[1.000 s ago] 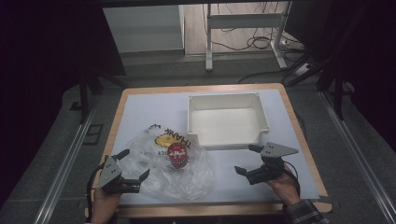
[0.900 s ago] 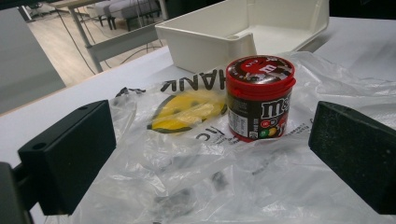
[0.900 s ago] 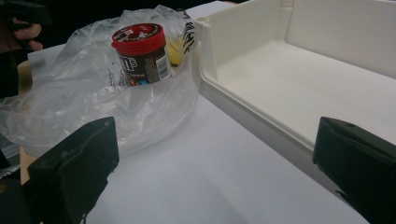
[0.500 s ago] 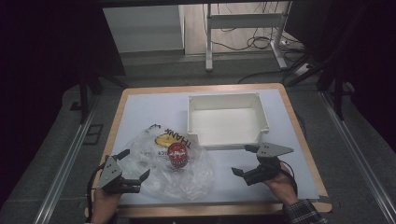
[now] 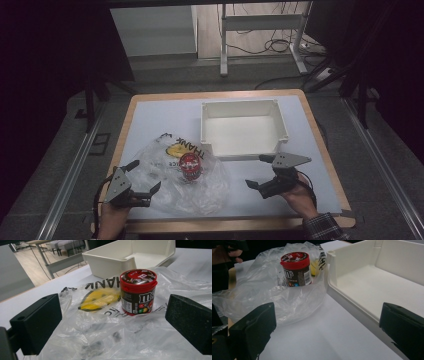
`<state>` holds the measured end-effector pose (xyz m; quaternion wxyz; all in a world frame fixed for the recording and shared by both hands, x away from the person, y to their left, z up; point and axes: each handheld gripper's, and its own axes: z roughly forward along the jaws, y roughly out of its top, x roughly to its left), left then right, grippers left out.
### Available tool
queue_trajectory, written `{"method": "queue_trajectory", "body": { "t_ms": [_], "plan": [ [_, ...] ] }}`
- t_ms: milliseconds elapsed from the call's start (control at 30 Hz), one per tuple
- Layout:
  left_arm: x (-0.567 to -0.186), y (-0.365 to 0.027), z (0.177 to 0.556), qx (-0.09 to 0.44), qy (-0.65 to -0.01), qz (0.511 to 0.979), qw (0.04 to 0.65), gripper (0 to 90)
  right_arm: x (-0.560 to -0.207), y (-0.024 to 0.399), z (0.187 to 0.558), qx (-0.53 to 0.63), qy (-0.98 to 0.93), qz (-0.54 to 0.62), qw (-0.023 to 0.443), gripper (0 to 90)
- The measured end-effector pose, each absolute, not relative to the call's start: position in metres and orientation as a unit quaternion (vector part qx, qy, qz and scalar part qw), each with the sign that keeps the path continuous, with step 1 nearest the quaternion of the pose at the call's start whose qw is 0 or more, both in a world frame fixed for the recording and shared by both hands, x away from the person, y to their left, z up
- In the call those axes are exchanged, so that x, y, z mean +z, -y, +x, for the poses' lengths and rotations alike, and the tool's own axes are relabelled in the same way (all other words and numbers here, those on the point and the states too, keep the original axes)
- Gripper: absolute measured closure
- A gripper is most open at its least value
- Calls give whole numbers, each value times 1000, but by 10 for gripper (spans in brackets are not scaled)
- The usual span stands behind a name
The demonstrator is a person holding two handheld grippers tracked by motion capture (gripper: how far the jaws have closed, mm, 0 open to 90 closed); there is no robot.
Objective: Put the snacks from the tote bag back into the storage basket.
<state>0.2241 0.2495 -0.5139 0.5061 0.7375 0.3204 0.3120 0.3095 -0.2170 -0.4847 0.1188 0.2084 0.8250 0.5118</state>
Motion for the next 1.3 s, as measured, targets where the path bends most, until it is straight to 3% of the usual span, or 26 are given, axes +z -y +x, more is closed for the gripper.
{"method": "queue_trajectory", "body": {
  "t_ms": [1300],
  "plan": [
    [-514,-248,224,315,-317,740,502,7,-485,189,317,509,-836,184,91,39]
  ]
}}
